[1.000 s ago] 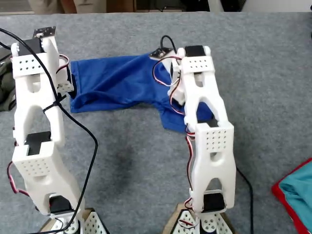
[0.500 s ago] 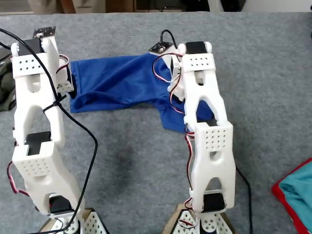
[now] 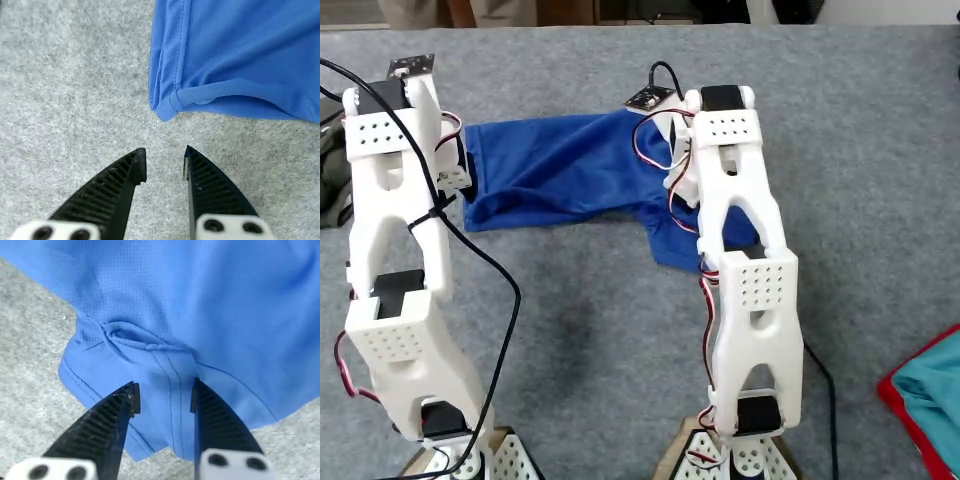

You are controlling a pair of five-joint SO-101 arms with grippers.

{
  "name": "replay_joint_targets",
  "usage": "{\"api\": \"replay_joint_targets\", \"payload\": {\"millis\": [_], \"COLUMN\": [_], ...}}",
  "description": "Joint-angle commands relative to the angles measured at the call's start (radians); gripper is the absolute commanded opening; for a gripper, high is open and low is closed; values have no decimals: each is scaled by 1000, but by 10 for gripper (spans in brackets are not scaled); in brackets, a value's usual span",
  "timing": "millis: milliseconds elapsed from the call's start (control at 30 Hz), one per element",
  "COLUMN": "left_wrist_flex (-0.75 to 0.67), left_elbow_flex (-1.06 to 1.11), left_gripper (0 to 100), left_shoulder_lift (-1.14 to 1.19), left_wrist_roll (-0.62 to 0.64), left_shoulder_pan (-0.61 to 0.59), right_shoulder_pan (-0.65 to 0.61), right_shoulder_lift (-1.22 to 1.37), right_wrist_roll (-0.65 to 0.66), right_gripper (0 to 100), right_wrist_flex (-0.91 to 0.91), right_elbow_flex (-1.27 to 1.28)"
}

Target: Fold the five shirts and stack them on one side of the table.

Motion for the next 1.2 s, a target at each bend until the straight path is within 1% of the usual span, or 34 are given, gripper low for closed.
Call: {"api": "replay_joint_targets", "payload": {"millis": [0,267,433,633,700,800,833,967,1167], "left_wrist_flex": [11,11,11,11,11,11,11,11,9], "left_elbow_flex": [2,2,2,2,2,2,2,29,68], "left_gripper": [139,139,139,139,139,139,139,139,136], "left_shoulder_lift": [-58,-54,-53,-53,-53,-53,-53,-53,-56], "left_wrist_roll": [-2,-3,-3,-3,-3,-3,-3,-5,-37], "left_shoulder_pan": [-6,-6,-6,-6,-6,-8,-8,-8,-8], "right_shoulder_pan": [21,24,24,-42,-56,-56,-54,-35,16], "right_shoulder_lift": [-68,-101,-50,61,79,102,110,125,119], "right_wrist_roll": [5,5,11,3,-20,-58,-66,-95,-87], "right_gripper": [188,188,188,184,145,50,32,34,33], "right_wrist_flex": [18,20,2,-3,-3,-3,-3,5,21], "right_elbow_flex": [-54,-41,-27,-45,-59,-105,-124,-189,-239]}}
